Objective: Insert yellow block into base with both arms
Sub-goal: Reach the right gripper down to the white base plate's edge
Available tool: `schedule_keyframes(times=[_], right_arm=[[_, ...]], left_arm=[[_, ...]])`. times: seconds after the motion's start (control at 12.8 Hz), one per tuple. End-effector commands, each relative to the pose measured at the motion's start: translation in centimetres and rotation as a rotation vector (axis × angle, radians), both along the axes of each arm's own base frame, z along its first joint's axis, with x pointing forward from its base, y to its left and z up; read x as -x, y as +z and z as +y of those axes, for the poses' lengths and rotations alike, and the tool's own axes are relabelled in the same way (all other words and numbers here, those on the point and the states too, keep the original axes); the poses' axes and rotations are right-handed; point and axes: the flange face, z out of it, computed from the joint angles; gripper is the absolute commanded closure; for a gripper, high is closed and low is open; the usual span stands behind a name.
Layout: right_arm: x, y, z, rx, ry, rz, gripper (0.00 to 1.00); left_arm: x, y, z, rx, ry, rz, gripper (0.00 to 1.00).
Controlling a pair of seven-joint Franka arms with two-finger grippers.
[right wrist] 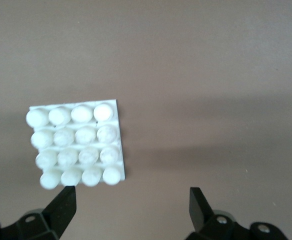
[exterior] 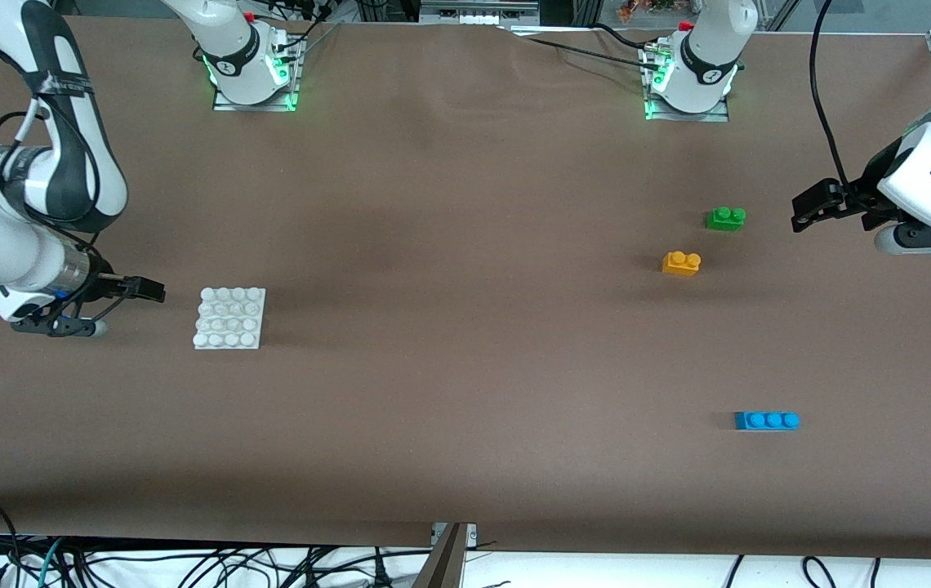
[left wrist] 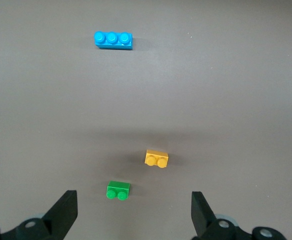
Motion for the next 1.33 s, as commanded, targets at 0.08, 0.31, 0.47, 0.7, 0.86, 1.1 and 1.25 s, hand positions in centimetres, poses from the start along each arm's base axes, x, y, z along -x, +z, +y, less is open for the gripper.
schedule_keyframes(times=[0.08,0.31,0.47,0.7,0.86,1.1,1.25], right_arm=[[-0.4,-3.9,0.5,-0.035,-0.025,-0.054,0.00],[-1.1,-6.9,2.4,-0.043,-0.003,-0.077,0.00],[-1.1,-8.0,3.6,-0.071,-0.010,-0.065,0.00],[-1.0,-9.3,4.4,-0.093,-0.021,-0.055,0.00],[-0.8,-10.2,5.0,-0.093,-0.003,-0.039,0.00],[-0.6,-11.2,4.6,-0.095,0.010,-0.020,0.00],[-0.4,-11.9,4.4,-0.094,0.007,-0.008,0.00]], left_arm=[[-0.2,0.5,0.1,0.024,-0.005,0.012,0.00],[-0.1,0.4,0.0,0.023,-0.008,0.021,0.00],[-0.1,0.5,0.0,0.024,-0.009,0.020,0.00],[-0.1,0.5,0.0,0.024,-0.009,0.020,0.00],[-0.1,0.5,0.0,0.024,-0.009,0.020,0.00],[-0.1,0.6,0.0,0.024,-0.009,0.018,0.00],[-0.1,0.6,0.0,0.024,-0.009,0.018,0.00]])
